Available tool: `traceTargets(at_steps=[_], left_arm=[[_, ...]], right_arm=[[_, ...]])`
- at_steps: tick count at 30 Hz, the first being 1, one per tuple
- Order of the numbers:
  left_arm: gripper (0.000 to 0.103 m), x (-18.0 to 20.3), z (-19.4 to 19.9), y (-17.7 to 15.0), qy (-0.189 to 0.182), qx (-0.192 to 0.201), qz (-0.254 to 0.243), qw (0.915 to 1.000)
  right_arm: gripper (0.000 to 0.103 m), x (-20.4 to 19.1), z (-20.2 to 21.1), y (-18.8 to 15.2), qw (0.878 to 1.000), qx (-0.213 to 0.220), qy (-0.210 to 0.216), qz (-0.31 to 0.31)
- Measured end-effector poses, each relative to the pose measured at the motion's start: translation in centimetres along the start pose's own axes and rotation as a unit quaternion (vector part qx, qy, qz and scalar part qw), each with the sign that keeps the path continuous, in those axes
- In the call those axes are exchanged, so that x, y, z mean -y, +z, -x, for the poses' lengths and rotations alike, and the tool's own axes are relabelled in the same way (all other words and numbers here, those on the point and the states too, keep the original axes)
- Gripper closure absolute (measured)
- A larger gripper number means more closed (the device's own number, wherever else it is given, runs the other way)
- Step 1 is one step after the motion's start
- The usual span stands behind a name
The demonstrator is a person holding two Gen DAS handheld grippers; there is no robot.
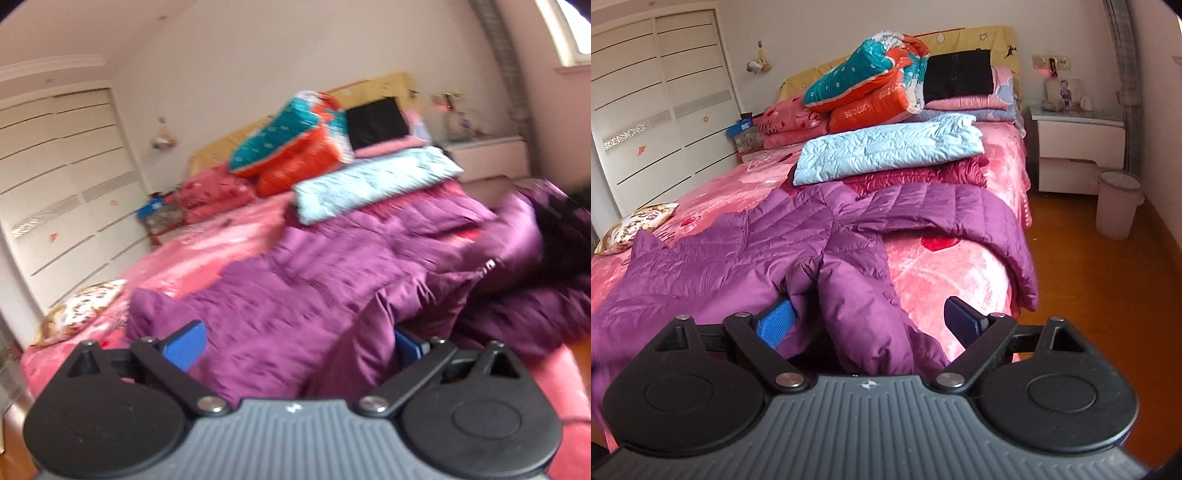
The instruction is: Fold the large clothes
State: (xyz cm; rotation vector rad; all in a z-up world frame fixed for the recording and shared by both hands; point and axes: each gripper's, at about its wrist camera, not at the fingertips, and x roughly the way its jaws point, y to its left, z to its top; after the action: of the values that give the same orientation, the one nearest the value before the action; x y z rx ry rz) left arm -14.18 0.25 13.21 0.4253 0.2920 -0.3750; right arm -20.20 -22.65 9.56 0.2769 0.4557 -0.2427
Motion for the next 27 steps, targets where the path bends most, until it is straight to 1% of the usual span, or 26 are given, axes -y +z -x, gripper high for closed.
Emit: traceTargets(at_steps=[1, 3, 6, 7, 8, 9, 10, 13, 15, 18, 19, 20, 21, 22, 23, 24, 25, 27], left_arm=[[0.002, -0.4, -0.6, 0.3, 0.008, 0.001, 0.001, 1.0000], [0.002, -1.3, -2.0, 0.8, 0.017, -0.005, 0.000, 0.9998], [0.002, -2.6, -2.3, 1.2, 0.016, -0.011, 0.009, 0.9998], [0.002, -3.0, -2.2, 1.1, 0.030, -0.014, 0.007, 0.9994], [0.000, -3.5, -2.1, 1.0, 0.036, -0.012, 0.005, 0.9993], [0.000, -4.0, -2.1, 0.9, 0.036, -0.012, 0.005, 0.9993], [0.000, -4.3, -2.1, 0.8, 0.036, -0.016, 0.007, 0.9992], [0.000, -4.2, -2.3, 0.3, 0.046, -0.025, -0.017, 0.9985], [0.000, -3.9, -2.1, -0.1, 0.042, -0.029, -0.010, 0.9986], [0.000, -2.5, -1.6, -0.7, 0.048, -0.031, -0.027, 0.9980], [0.000, -1.9, -1.3, -0.8, 0.044, -0.031, -0.028, 0.9981], [0.000, -1.5, -1.1, -1.0, 0.034, -0.034, -0.026, 0.9985], [0.001, -1.1, -0.8, -1.1, 0.022, -0.039, -0.022, 0.9988], [0.001, -0.8, -0.5, -1.3, 0.009, -0.043, -0.017, 0.9989], [0.001, -0.3, 0.0, -1.5, -0.003, -0.045, -0.018, 0.9988], [0.001, 0.2, 0.4, -1.7, -0.009, -0.046, -0.022, 0.9986], [0.001, 0.7, 0.7, -2.1, -0.015, -0.053, -0.024, 0.9982], [0.004, 1.6, 0.8, -2.8, -0.026, -0.071, -0.034, 0.9966]], right_arm=[[0.000, -0.5, 1.0, -0.7, 1.000, -0.003, 0.005, 0.004], [0.000, -0.9, 0.8, -1.3, 1.000, -0.007, 0.007, 0.023], [0.000, -1.7, 0.9, -2.1, 0.997, -0.011, -0.017, 0.073], [0.000, -1.8, 0.8, -2.4, 0.995, -0.010, -0.040, 0.090], [0.000, -1.8, 0.5, -2.5, 0.991, -0.009, -0.080, 0.109], [0.000, -1.6, 0.3, -2.6, 0.987, -0.007, -0.108, 0.122], [0.000, -0.9, 0.2, -2.6, 0.986, -0.008, -0.115, 0.117], [0.000, 1.7, -0.4, -2.2, 0.994, -0.030, -0.099, 0.044], [0.000, 3.1, -0.7, -2.1, 0.995, -0.036, -0.095, 0.007], [0.000, 3.9, -0.9, -2.3, 0.995, -0.042, -0.092, -0.026], [0.001, 3.9, -0.8, -2.3, 0.995, -0.038, -0.088, -0.029], [0.005, 3.8, -0.6, -2.2, 0.996, -0.030, -0.081, -0.030], [0.013, 3.7, -0.4, -2.2, 0.996, -0.024, -0.074, -0.033], [0.025, 3.6, -0.2, -2.2, 0.997, -0.020, -0.066, -0.038], [0.034, 3.7, -0.2, -2.2, 0.997, -0.017, -0.056, -0.044], [0.049, 3.7, -0.2, -2.3, 0.998, -0.014, -0.047, -0.049], [0.058, 3.7, -0.2, -2.3, 0.998, -0.012, -0.040, -0.053], [0.060, 3.3, -0.3, -2.3, 0.998, -0.006, -0.033, -0.052]])
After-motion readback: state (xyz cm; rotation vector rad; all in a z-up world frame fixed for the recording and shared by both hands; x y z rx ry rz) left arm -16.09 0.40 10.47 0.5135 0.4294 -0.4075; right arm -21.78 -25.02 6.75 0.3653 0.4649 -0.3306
